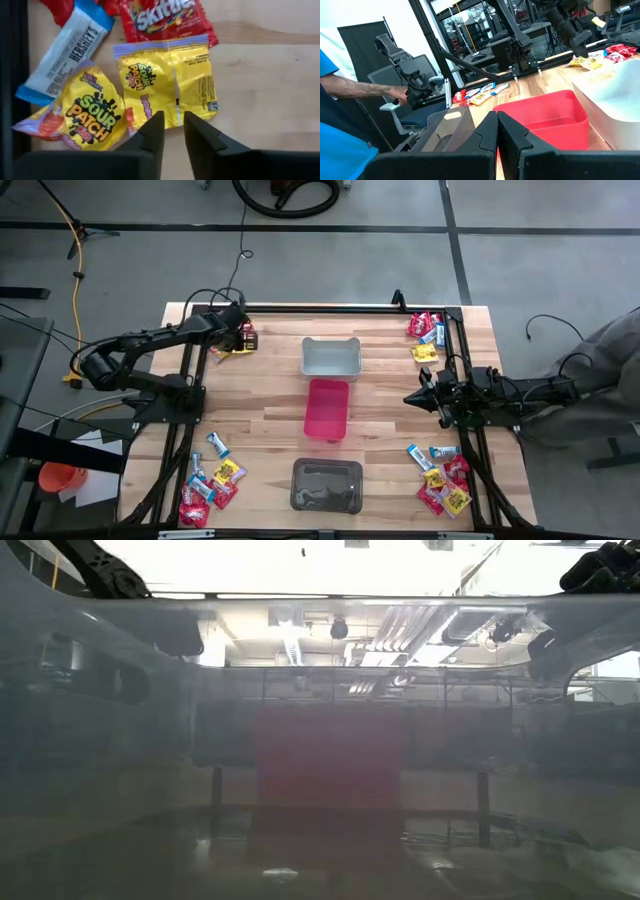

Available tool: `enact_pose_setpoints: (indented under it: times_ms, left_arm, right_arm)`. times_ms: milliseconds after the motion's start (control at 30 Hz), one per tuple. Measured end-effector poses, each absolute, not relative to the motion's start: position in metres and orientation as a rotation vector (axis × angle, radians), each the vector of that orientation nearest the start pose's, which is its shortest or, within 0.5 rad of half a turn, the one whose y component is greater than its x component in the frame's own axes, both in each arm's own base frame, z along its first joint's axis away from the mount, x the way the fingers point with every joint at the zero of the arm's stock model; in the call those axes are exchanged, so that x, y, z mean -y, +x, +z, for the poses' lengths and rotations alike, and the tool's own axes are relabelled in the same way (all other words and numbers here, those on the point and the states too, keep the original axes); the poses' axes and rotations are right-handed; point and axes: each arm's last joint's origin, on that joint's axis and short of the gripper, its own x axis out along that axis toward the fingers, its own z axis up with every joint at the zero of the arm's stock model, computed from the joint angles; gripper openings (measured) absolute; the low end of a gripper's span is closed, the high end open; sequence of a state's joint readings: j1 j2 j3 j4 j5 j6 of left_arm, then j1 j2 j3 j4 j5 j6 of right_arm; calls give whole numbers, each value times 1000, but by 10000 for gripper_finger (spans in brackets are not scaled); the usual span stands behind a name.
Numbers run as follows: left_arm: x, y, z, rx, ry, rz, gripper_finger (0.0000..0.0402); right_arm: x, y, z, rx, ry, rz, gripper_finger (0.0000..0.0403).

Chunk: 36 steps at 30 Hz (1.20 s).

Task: Sort candy
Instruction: Put the yellow candy into the red bin

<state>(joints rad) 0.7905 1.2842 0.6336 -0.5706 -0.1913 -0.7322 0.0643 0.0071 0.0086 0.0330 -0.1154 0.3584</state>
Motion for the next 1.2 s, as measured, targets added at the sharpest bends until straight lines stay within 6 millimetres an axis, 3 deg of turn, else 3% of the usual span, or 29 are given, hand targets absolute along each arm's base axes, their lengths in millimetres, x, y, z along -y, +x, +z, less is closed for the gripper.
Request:
enact_pose_setpoints:
  times_ms: [433, 833, 967, 1200]
  left_arm:
    - [-155, 145, 152, -790, -966, 1323, 195]
    - [-165, 154, 117, -918, -984, 1343, 206]
    - [-164, 155, 117, -912, -981, 1337, 176]
    - [-162, 155, 120, -921, -1000, 1267, 14]
  right_arm:
    - [-10, 97, 169, 2, 357, 184, 0]
    - [-10, 97, 169, 2, 357, 184, 0]
    - [-10, 97, 169, 2, 357, 184, 0]
    - [-10, 97, 169, 2, 357, 184, 0]
